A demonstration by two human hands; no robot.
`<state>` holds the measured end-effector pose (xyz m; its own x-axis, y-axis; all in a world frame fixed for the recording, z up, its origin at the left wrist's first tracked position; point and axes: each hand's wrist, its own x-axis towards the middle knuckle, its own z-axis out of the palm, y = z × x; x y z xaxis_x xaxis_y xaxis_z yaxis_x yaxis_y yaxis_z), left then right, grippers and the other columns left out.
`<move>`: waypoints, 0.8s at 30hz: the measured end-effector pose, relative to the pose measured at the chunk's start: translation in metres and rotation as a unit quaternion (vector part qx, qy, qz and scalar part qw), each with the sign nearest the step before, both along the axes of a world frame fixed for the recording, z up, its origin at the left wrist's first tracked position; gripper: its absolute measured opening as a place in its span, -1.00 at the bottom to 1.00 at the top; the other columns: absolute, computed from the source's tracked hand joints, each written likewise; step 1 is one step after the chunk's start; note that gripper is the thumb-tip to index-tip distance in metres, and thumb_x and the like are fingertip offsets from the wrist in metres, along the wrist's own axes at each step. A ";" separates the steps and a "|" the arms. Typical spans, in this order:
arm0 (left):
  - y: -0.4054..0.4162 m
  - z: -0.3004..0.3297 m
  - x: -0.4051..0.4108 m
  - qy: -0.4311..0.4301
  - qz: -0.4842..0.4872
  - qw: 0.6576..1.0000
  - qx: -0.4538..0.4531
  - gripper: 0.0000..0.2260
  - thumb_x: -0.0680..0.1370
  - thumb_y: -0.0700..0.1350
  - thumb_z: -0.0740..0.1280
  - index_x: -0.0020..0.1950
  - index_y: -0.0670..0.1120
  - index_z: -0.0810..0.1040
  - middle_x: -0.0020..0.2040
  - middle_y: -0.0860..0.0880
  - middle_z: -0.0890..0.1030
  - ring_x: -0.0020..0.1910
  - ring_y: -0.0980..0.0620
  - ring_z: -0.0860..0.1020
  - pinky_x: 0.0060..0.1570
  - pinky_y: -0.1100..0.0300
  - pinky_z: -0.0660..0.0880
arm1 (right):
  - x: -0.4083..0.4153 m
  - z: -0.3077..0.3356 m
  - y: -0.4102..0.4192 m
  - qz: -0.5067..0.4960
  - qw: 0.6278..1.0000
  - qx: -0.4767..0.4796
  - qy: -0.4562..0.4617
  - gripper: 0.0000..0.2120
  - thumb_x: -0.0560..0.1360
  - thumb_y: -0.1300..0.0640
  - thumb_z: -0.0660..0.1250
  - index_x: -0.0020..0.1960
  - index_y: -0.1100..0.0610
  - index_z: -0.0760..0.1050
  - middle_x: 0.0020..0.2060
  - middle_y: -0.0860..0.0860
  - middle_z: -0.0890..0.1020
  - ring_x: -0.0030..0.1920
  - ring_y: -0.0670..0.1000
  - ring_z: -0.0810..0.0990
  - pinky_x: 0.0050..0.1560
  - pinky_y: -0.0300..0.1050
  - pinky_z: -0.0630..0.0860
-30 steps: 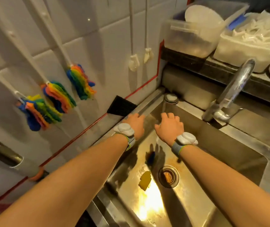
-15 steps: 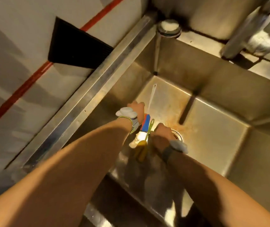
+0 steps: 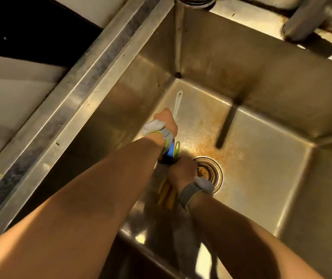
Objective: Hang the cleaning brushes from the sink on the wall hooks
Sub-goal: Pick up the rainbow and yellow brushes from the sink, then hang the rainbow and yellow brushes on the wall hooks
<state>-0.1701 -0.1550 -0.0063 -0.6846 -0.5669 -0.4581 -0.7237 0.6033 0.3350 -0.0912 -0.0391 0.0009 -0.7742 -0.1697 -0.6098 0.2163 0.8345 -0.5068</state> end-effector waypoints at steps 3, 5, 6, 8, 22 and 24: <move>-0.005 0.012 0.003 -0.013 0.010 0.999 0.032 -0.78 0.49 -0.22 0.29 0.11 -0.08 0.57 0.08 -0.14 0.65 0.03 -0.21 0.62 0.07 0.06 0.53 | -0.004 0.004 0.008 -0.069 0.998 -0.007 0.012 -0.86 0.51 0.15 0.29 0.05 0.16 0.50 -0.12 0.07 0.58 -0.09 0.08 0.55 -0.12 -0.14 0.33; -0.014 0.026 0.006 -0.006 0.025 0.999 0.041 -0.84 0.43 -0.17 0.33 -0.05 0.05 0.53 0.01 -0.08 0.68 -0.09 -0.15 0.62 0.06 0.04 0.57 | -0.009 0.020 0.013 -0.103 0.994 -0.026 0.041 -0.86 0.51 0.18 0.27 0.04 0.20 0.49 -0.13 0.11 0.59 -0.09 0.14 0.55 -0.15 -0.11 0.36; -0.014 0.026 0.008 0.002 0.032 0.998 0.055 -0.83 0.42 -0.18 0.35 -0.06 0.07 0.53 0.00 -0.08 0.68 -0.10 -0.13 0.62 0.04 0.07 0.58 | -0.010 0.020 0.015 -0.122 0.991 -0.031 0.047 -0.88 0.50 0.19 0.24 0.01 0.18 0.49 -0.15 0.11 0.60 -0.10 0.17 0.55 -0.16 -0.08 0.40; -0.012 0.059 0.013 0.035 0.041 0.995 0.083 -0.76 0.45 -0.22 0.39 0.08 0.01 0.57 0.03 -0.11 0.68 -0.04 -0.15 0.63 -0.03 0.14 0.56 | -0.021 0.040 0.016 -0.168 0.981 -0.056 0.074 -0.87 0.46 0.21 0.24 -0.03 0.13 0.52 -0.25 0.07 0.59 -0.19 0.16 0.56 -0.18 -0.05 0.48; -0.013 0.325 0.073 0.262 0.074 0.949 0.157 -0.77 0.48 -0.33 0.37 0.05 -0.08 0.47 -0.39 -0.01 0.37 -0.42 -0.03 0.45 -0.32 0.11 0.63 | -0.077 0.317 0.001 -0.124 0.919 -0.303 0.220 -0.93 0.45 0.23 0.39 -0.11 0.13 0.65 -0.30 0.02 0.64 -0.23 0.01 0.56 -0.15 -0.17 0.42; -0.013 0.380 0.085 0.300 0.077 0.940 0.144 -0.83 0.53 -0.26 0.33 0.02 -0.04 0.45 -0.40 -0.01 0.39 -0.45 -0.04 0.50 -0.41 0.12 0.62 | -0.072 0.369 -0.006 -0.103 0.903 -0.349 0.229 -0.93 0.46 0.22 0.39 -0.11 0.13 0.65 -0.31 0.03 0.64 -0.27 0.00 0.56 -0.15 -0.18 0.42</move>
